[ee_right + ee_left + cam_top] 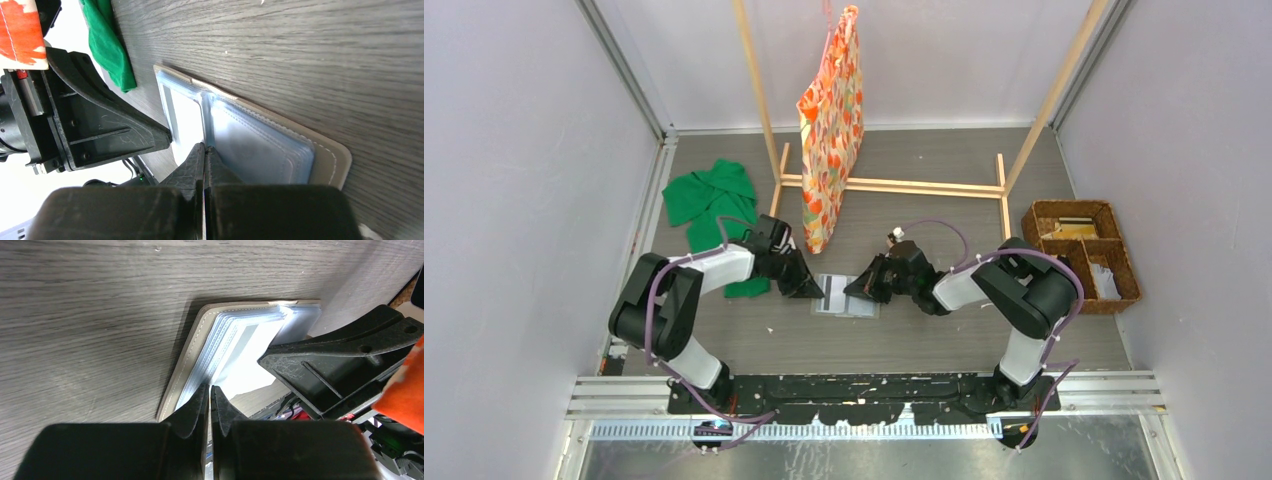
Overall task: Take the credit cards out of the card holder
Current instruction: Remove the credit card from the card holder.
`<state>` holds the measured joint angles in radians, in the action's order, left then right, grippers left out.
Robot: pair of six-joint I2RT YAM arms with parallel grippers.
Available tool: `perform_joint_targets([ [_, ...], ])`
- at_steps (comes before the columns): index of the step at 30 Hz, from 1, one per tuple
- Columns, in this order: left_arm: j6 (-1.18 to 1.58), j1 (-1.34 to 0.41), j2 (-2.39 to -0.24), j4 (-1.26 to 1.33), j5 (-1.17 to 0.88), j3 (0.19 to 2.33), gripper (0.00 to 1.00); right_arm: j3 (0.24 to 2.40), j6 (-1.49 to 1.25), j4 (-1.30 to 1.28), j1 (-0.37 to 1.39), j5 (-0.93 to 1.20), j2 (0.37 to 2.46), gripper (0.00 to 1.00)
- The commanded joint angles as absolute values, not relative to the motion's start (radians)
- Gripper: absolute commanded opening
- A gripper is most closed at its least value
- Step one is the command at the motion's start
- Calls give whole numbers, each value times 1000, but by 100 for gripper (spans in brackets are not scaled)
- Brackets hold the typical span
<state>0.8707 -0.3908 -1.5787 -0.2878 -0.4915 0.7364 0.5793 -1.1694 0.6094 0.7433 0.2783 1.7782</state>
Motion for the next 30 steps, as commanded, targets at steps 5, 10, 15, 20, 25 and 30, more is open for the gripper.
perform_joint_targets([
  [5,880,-410,-1603,-275,-445,749,7,541,-1120,617,724,312,1745,1],
  [10,893,-410,-1609,-268,-439,746,7,531,-1115,623,721,304,1731,1],
  [15,870,-410,-1613,-290,-449,759,7,502,-1121,653,701,296,1721,1],
  [20,870,-410,-1585,-275,-456,745,7,513,-1104,626,700,299,1726,1],
  [25,867,-410,-1572,-273,-458,735,8,514,-1102,623,700,309,1714,1],
  [30,865,-410,-1590,-267,-466,740,8,514,-1153,704,700,353,1748,20],
])
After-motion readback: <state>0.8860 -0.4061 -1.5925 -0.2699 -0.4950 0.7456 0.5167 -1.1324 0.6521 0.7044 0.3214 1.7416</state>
